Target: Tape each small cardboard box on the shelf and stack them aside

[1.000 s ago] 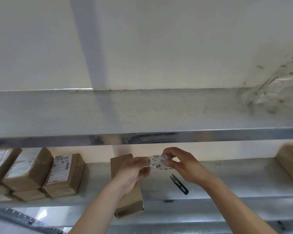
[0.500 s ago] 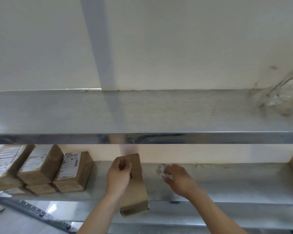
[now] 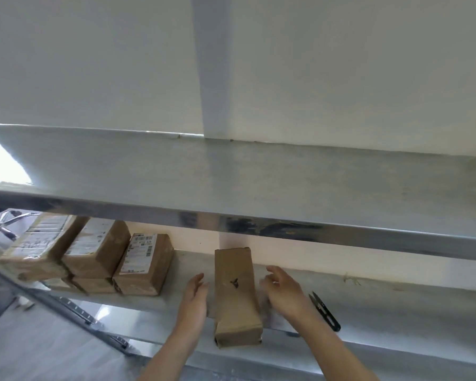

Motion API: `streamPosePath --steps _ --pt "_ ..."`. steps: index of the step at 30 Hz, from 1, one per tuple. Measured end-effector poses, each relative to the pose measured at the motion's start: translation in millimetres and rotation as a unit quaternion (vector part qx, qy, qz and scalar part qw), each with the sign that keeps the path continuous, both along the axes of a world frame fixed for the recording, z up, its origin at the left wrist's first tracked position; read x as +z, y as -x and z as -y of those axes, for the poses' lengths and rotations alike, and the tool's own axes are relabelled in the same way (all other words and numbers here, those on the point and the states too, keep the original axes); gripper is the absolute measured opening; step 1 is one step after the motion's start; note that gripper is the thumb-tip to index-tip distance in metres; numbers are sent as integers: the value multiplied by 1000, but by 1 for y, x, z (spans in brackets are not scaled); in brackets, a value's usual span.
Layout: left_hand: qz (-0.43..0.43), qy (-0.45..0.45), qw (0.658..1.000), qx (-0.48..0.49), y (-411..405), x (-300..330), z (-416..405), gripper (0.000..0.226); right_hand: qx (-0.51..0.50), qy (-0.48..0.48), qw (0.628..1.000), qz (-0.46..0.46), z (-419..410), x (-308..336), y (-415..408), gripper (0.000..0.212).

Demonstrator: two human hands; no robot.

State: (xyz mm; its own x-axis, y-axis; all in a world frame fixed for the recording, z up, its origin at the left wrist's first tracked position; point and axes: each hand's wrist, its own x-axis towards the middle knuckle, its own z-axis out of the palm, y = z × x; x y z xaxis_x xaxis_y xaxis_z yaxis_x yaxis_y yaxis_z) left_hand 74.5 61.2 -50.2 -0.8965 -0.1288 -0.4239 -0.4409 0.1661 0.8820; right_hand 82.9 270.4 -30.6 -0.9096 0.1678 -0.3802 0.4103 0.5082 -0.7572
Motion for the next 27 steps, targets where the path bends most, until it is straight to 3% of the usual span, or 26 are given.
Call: streamPosePath --steps 3,7,12,23,27 --pt "9 -18 999 -27 0 -3 -6 34 -5 103 994 43 13 18 9 47" --pt "-3 -23 999 -27 -4 2 -16 33 -73 131 988 21 17 8 13 13" --pt "28 -83 996 -22 -10 4 -18 36 -118 236 964 39 16 -3 11 13" --pt "41 -314 945 -78 -16 4 3 73 -90 375 923 -21 10 34 -11 17" --pt "75 -350 925 -126 -17 2 0 100 -106 390 914 -35 1 56 -34 37"
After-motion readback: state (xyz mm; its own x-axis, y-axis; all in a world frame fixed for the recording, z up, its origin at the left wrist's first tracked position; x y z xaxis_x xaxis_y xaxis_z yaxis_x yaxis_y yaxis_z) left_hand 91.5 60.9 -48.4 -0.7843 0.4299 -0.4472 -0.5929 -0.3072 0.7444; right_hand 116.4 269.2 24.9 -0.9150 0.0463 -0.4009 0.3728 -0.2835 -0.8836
